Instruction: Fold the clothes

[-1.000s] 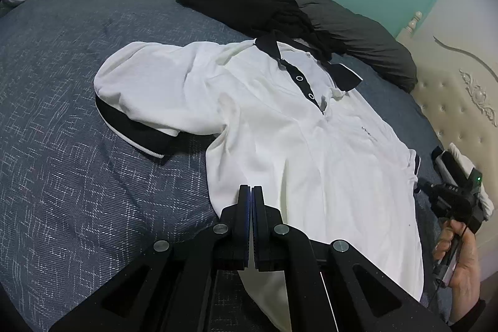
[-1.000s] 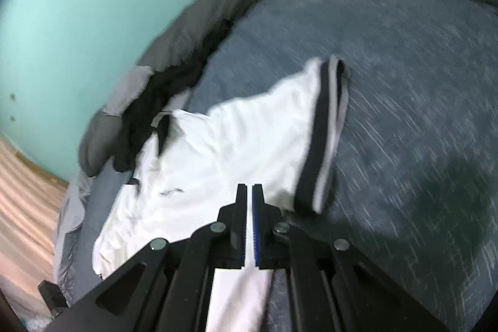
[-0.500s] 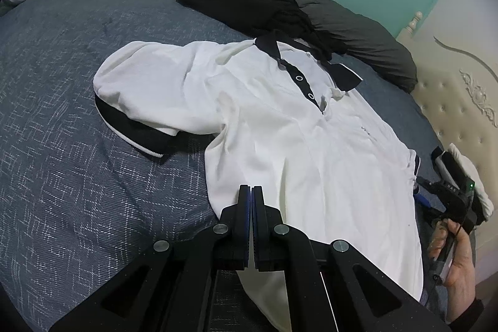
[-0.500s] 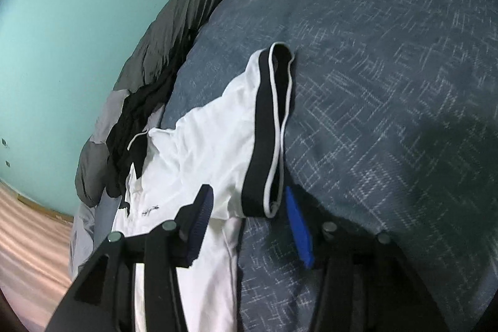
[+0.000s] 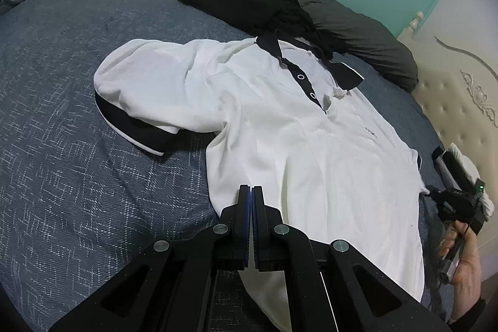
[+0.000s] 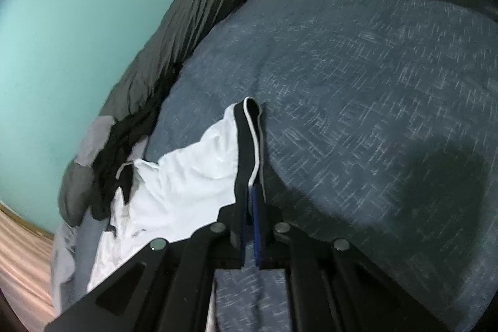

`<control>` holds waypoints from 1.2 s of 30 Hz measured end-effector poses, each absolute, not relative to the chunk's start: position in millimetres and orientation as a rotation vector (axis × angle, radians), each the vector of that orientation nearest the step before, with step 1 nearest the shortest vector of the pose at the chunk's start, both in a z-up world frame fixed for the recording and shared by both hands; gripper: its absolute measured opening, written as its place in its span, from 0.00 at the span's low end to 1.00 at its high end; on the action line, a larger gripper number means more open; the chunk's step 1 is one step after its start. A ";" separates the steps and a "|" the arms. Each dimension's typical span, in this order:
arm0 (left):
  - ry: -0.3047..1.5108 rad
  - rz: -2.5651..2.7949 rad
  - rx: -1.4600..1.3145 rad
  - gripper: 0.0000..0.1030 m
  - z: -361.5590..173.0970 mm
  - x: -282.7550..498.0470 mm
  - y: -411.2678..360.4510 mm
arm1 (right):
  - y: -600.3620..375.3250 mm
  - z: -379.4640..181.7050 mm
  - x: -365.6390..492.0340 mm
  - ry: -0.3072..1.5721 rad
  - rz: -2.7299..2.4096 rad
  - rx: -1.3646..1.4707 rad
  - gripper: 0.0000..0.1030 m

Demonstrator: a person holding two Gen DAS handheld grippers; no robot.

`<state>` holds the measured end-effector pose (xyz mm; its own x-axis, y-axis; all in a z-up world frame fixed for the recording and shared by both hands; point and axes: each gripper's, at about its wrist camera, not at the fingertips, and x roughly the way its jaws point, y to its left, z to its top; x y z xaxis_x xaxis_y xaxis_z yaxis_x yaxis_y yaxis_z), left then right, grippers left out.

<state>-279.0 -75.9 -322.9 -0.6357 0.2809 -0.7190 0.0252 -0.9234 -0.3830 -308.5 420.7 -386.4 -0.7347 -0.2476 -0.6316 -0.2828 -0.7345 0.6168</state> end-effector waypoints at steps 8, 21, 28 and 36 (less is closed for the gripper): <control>-0.581 2.676 -1.241 0.01 -317.4 -279.7 -85.7 | 418.1 -399.3 -311.1 1.213 2.596 -1.232 0.37; -0.634 2.683 -1.202 0.01 -309.5 -278.5 -99.0 | 445.1 -354.5 -405.5 0.644 2.864 -1.396 0.50; -0.642 2.679 -1.207 0.01 -311.5 -278.8 -100.1 | 444.6 -372.1 -425.1 0.603 2.877 -1.445 0.42; -0.648 2.682 -1.207 0.01 -312.8 -278.1 -100.8 | 456.5 -356.3 -425.2 0.648 2.837 -1.306 0.01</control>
<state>-278.1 -100.8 -312.8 -0.6718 0.2869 -0.6829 0.0567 -0.8993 -0.4336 -425.2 456.5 -356.3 -0.6638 -0.2091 -0.7181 -0.1233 -0.9164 0.3808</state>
